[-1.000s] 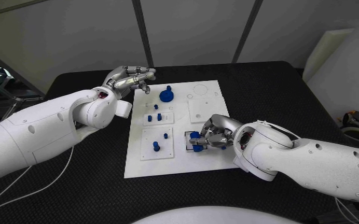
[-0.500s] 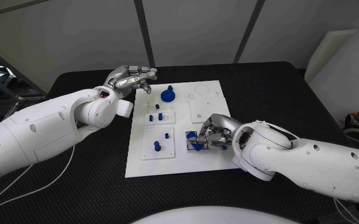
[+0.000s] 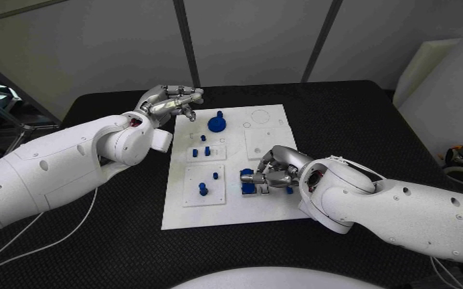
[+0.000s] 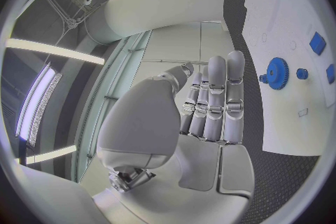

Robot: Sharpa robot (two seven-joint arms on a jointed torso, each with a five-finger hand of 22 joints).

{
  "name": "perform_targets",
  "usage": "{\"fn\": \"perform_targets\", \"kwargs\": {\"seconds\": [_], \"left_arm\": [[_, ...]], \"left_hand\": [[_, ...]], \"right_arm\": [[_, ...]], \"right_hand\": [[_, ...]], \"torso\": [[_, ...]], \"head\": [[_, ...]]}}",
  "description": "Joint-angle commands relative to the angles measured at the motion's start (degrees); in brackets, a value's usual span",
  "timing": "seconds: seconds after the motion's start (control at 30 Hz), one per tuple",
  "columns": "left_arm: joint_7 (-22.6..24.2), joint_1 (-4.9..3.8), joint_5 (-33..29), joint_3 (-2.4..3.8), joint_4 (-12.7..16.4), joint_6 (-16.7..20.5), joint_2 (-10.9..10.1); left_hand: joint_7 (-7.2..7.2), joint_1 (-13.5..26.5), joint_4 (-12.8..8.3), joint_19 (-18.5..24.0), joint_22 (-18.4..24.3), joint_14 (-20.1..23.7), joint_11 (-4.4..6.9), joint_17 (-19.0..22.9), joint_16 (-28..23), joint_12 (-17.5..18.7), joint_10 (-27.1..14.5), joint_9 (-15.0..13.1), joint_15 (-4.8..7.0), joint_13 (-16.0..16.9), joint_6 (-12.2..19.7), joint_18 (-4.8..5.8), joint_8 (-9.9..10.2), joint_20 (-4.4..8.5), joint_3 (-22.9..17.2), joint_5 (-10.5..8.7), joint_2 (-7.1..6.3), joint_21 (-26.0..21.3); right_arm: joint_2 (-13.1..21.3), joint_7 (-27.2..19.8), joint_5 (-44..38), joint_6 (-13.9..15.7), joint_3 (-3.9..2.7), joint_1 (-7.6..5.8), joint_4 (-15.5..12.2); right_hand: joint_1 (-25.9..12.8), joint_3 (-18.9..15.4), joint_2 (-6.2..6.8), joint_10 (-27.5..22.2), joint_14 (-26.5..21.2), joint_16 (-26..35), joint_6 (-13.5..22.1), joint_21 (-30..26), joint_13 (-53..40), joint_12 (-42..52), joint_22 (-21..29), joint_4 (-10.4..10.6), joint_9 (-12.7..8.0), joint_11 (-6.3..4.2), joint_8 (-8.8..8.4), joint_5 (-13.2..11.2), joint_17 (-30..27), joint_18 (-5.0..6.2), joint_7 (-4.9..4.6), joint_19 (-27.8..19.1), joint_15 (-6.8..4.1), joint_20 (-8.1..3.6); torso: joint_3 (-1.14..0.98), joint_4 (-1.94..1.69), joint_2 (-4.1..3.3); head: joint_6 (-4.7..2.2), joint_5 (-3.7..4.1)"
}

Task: Assemble the parts on the task board

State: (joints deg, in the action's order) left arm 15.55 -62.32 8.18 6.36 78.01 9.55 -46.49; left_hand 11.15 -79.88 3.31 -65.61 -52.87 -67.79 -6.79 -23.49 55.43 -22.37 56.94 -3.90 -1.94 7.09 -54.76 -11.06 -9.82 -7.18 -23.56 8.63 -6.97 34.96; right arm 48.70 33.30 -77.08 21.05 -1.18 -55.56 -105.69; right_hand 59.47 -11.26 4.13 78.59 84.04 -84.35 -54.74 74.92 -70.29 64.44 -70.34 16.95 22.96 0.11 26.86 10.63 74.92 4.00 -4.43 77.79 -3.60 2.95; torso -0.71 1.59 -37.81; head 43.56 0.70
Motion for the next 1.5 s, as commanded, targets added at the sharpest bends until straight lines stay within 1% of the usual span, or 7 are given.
{"fn": "perform_targets", "kwargs": {"seconds": [0.03, 0.13, 0.27, 0.43, 0.8, 1.1, 1.5], "left_arm": [[0.16, -0.12, 0.12, 0.04, 0.13, -0.59, -0.02], [0.17, -0.12, 0.12, 0.04, 0.14, -0.61, -0.03], [0.18, -0.11, 0.12, 0.04, 0.13, -0.63, -0.02], [0.19, -0.11, 0.12, 0.04, 0.08, -0.65, 0.01], [0.22, -0.1, 0.12, 0.04, 0.0, -0.73, 0.13], [0.14, -0.1, 0.12, 0.04, 0.05, -0.74, -0.02], [0.11, -0.1, 0.12, 0.04, 0.07, -0.8, -0.01]], "left_hand": [[0.07, 0.71, 0.15, 0.02, 0.05, 0.46, -0.07, 0.05, 0.25, -0.32, -0.34, 0.03, -0.03, 0.06, 0.34, 0.6, -0.2, -0.35, 0.06, -0.22, -0.01, -0.19], [0.07, 0.71, 0.15, 0.02, 0.05, 0.46, -0.07, 0.05, 0.25, -0.32, -0.34, 0.03, -0.03, 0.06, 0.34, 0.6, -0.2, -0.35, 0.06, -0.22, -0.01, -0.19], [0.07, 0.71, 0.15, 0.02, 0.05, 0.46, -0.07, 0.05, 0.25, -0.32, -0.34, 0.03, -0.03, 0.06, 0.34, 0.6, -0.2, -0.35, 0.06, -0.22, -0.01, -0.19], [0.07, 0.71, 0.15, 0.02, 0.06, 0.47, -0.07, 0.06, 0.26, -0.34, -0.36, 0.03, -0.03, 0.06, 0.35, 0.6, -0.2, -0.35, 0.06, -0.22, -0.01, -0.2], [0.08, 0.71, 0.15, 0.01, 0.06, 0.47, -0.07, 0.06, 0.27, -0.35, -0.37, 0.03, -0.03, 0.06, 0.36, 0.6, -0.21, -0.35, 0.07, -0.22, -0.01, -0.21], [0.08, 0.71, 0.15, 0.01, 0.06, 0.47, -0.07, 0.06, 0.27, -0.35, -0.37, 0.03, -0.03, 0.06, 0.36, 0.6, -0.21, -0.35, 0.07, -0.22, -0.01, -0.21], [0.08, 0.71, 0.15, 0.01, 0.06, 0.47, -0.07, 0.06, 0.27, -0.35, -0.37, 0.03, -0.03, 0.06, 0.36, 0.6, -0.21, -0.35, 0.07, -0.22, -0.01, -0.21]], "right_arm": [[0.26, -0.77, -0.44, 1.36, -0.02, -0.05, -0.58], [0.68, -1.36, -0.82, 1.31, -0.01, -0.05, -1.15], [1.38, -2.01, -1.28, 0.55, -0.01, -0.05, -1.9], [2.44, -2.76, -2.57, -1.23, 0.0, -0.05, -2.96], [2.86, -2.74, -4.53, -2.32, 0.0, -0.04, -3.11], [1.85, -2.21, -4.4, -4.37, 0.01, -0.04, -1.5], [1.09, -1.84, -4.98, -4.5, 0.01, -0.04, -0.91]], "right_hand": [[-0.25, 0.7, -0.29, 0.02, 3.75, 0.14, 0.19, -0.1, -0.14, -0.12, -0.1, -0.07, 0.23, -0.12, 0.35, 0.61, 4.22, 0.64, 0.24, -0.14, -0.04, -0.04], [1.85, 1.49, -0.6, 0.18, 3.79, 0.13, 0.09, -0.07, -0.21, -0.05, -0.2, -0.23, 0.64, -0.25, 0.51, 2.36, 4.32, 0.62, 0.35, -0.04, -0.11, -0.13], [9.68, 3.32, -1.59, 0.25, 3.84, 0.11, 0.17, -0.11, -0.24, -0.12, -0.24, -2.62, 1.2, -0.42, 0.65, 7.34, 4.49, 0.62, 0.52, 0.03, -0.32, -0.32], [14.4, 3.72, -1.71, 0.77, 4.05, -0.35, -0.43, 0.46, -0.92, 0.74, -1.04, -4.39, 1.74, -0.65, 1.11, 7.55, 5.38, 0.43, 0.75, 0.56, -0.47, -0.42], [15.8, 3.49, -2.51, 1.65, 4.37, -1.2, -1.35, 1.59, -1.87, 2.03, -2.47, -4.36, 2.26, -1.05, 1.74, 7.77, 6.87, 0.11, 1.21, 1.5, -0.77, -0.66], [15.85, 2.84, -3.37, 2.01, 4.47, -1.51, -1.53, 2.02, -2.18, 2.38, -3.03, -3.12, 2.53, -1.29, 1.82, 10.38, 7.42, -0.01, 1.49, 1.84, -0.99, -0.9], [18.75, 2.89, -3.44, 1.97, 4.45, -1.49, -1.58, 2.01, -2.12, 2.17, -3.08, -4.15, 2.74, -1.45, 1.78, 8.96, 7.43, -0.01, 1.63, 1.79, -1.14, -1.07]], "torso": [[-0.04, 0.0, 0.03], [-0.06, 0.02, 0.03], [-0.06, 0.03, 0.03], [-0.07, 0.02, 0.03], [0.01, -0.08, 0.01], [0.0, -0.02, -0.01], [-0.07, 0.02, 0.02]], "head": [[-0.01, -0.01], [-0.04, -0.05], [-0.02, -0.04], [-0.01, -0.04], [0.02, 0.21], [0.05, -0.12], [-0.03, 0.0]]}}
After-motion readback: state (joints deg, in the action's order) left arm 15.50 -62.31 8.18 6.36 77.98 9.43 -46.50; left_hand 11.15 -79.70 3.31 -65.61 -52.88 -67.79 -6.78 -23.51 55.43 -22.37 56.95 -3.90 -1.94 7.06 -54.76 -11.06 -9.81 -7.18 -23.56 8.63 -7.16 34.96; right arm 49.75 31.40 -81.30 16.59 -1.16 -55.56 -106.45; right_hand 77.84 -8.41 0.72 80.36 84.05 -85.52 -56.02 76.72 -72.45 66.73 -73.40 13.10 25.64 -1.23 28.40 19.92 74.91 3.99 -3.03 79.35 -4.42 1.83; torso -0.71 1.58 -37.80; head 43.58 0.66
